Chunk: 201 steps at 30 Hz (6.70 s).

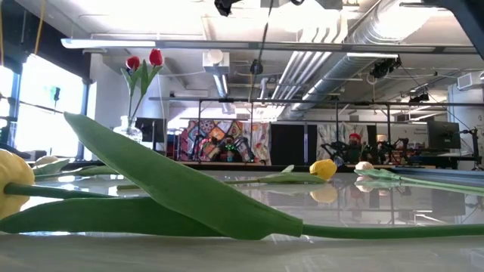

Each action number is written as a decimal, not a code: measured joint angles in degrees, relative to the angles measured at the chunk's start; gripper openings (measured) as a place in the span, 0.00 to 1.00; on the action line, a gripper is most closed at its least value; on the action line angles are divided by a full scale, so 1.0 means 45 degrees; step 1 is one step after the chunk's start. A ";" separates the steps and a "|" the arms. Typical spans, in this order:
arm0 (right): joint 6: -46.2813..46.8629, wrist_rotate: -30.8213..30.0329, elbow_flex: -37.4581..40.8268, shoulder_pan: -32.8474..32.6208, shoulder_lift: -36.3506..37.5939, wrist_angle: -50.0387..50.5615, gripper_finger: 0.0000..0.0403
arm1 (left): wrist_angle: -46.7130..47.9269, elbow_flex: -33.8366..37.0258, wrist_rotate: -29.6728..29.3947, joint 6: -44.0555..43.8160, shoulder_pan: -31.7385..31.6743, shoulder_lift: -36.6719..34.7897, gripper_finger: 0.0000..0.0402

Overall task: Sort flowers into vase by color
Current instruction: Put the right dark red flower into the transparent vase

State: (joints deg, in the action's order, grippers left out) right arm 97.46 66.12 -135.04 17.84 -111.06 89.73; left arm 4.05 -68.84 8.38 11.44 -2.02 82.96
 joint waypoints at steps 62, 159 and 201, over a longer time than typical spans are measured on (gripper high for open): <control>-0.1782 -0.0670 0.0012 -0.0140 0.0480 0.0112 0.01 | -0.1076 0.0005 0.0015 -0.0924 -0.0080 0.0724 0.00; -2.2717 -1.3114 0.8853 -0.2478 0.9767 -1.6121 0.08 | -0.0922 0.0000 -0.1687 -0.1826 0.0933 -0.4119 0.00; -2.0319 -1.3881 1.0884 -0.1374 1.0486 -1.5693 0.02 | 0.1793 0.0005 -0.8181 -0.0744 0.0189 -0.6705 0.00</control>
State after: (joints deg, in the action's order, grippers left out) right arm 6.02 3.66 -86.06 11.66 -63.88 19.11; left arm 12.12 -68.82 -28.43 8.09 -1.17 52.78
